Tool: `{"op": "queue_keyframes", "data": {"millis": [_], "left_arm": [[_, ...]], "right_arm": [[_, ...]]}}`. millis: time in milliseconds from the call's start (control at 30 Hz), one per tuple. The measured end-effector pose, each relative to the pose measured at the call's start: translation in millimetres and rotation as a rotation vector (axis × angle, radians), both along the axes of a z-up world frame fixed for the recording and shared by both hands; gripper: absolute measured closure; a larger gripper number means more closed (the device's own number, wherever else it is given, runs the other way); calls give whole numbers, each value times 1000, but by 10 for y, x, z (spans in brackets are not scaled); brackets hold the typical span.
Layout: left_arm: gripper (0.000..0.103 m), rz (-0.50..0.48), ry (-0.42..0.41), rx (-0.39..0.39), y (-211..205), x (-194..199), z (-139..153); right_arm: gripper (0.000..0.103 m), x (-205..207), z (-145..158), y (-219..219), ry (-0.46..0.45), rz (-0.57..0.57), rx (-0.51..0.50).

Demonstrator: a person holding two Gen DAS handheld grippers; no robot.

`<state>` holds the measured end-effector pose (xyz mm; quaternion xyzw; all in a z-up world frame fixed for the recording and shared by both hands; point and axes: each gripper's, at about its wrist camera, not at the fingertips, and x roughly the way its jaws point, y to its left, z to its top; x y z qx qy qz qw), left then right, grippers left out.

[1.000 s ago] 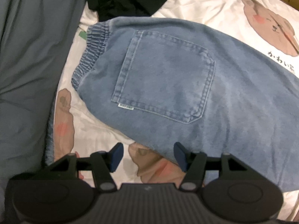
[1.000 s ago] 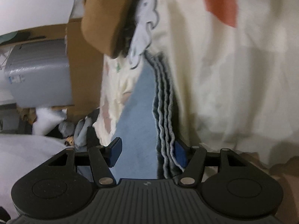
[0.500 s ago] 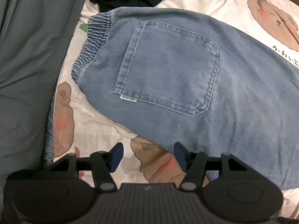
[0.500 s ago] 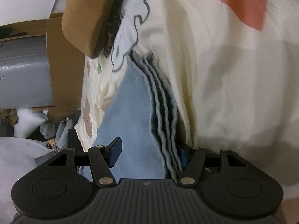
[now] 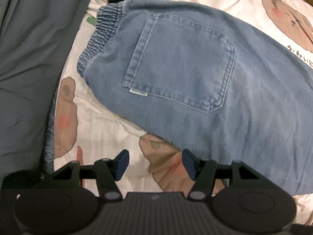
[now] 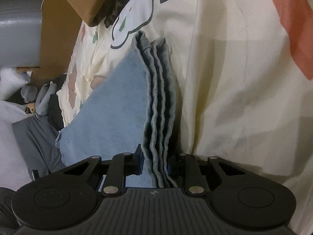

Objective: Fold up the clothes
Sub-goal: 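Close the right gripper on the folded jeans leg edge, then lift the folded jeans leg up with the right gripper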

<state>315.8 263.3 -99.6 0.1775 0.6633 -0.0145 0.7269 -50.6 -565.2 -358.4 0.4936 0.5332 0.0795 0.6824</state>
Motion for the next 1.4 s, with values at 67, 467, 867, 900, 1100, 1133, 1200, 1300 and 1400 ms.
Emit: {"op": "queue_keyframes", "data": {"millis": [67,467,867,900,1100,1133,1200,1300,1400], "left_arm": [[40,5,2,0,36,-15,-8],[41,-61,-2,-68,-107,155,-312],[41,-15,-33,-160,-159,273,-485],[41,-14,-39,-165,-161,248,-475],[41,71,-65,-222,-68,-49,-308],[42,72,-64,-227,-64,-82,-272],[41,76,-63,-236,-56,-145,-197],[41,64,-56,-257,-61,-211,-86],[41,18,-46,-236,-169,-256,27]], "right_arm": [[91,-9,23,9,-13,14,-13],[86,38,-4,-32,6,32,-29],[94,45,731,82,-55,0,-100],[94,49,834,102,-68,4,-106],[94,224,1388,431,-35,114,-234],[94,249,1477,485,-35,135,-241],[94,310,1654,578,-44,158,-258],[94,374,1906,720,-49,163,-287],[94,406,2164,843,-49,164,-308]]}}
